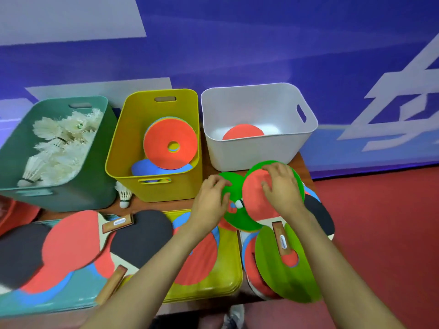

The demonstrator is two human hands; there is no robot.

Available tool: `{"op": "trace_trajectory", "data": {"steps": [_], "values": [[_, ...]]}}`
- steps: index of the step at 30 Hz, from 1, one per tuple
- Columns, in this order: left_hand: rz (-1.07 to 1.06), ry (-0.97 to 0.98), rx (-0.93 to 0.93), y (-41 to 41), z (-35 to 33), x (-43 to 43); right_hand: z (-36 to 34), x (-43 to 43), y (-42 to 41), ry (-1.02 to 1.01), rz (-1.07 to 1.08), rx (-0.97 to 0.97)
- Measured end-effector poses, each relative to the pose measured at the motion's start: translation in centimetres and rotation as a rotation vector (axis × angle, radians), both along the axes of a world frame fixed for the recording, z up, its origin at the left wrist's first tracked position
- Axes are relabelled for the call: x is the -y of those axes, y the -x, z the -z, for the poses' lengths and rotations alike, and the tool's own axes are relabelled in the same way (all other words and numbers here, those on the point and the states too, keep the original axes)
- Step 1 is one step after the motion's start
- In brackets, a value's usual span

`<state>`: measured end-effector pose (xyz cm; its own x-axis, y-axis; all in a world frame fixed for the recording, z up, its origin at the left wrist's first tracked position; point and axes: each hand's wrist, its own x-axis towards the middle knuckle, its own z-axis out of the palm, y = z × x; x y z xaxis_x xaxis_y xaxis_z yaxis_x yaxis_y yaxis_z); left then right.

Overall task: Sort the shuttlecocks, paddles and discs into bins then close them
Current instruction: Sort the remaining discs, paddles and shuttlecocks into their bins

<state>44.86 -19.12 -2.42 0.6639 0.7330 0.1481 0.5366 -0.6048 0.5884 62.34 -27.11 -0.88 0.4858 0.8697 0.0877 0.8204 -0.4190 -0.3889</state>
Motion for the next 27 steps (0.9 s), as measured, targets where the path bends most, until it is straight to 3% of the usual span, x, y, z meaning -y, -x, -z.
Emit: {"op": "trace_trajectory", "data": {"steps": [6,10,13,15,19,27], "values": [[-0.001,0.039,-0.193,-3.5,1.5,1.8,2.6,2.2,-2.0,-0.025,0.121,0.024],[-0.014,0.238,-0.264,-6.3,2.6,3.0,3.5,3.3,-3.0,-0.12,0.109,0.052],[-0.116,0.396,-0.319,-7.7,3.8,3.4,3.2,4.1,-3.3,-0.137,0.094,-0.057],[-0.151,0.465,-0.303,-8.3,4.4,3.5,3.2,4.7,-2.9,-0.001,0.046,-0.153],[-0.207,0.512,-0.207,-8.7,5.5,3.8,4.7,6.1,-0.5,0.386,-0.057,-0.133],[-0.354,0.595,-0.063,-8.9,6.5,3.6,8.0,7.2,1.7,0.274,0.177,-0.09]]}}
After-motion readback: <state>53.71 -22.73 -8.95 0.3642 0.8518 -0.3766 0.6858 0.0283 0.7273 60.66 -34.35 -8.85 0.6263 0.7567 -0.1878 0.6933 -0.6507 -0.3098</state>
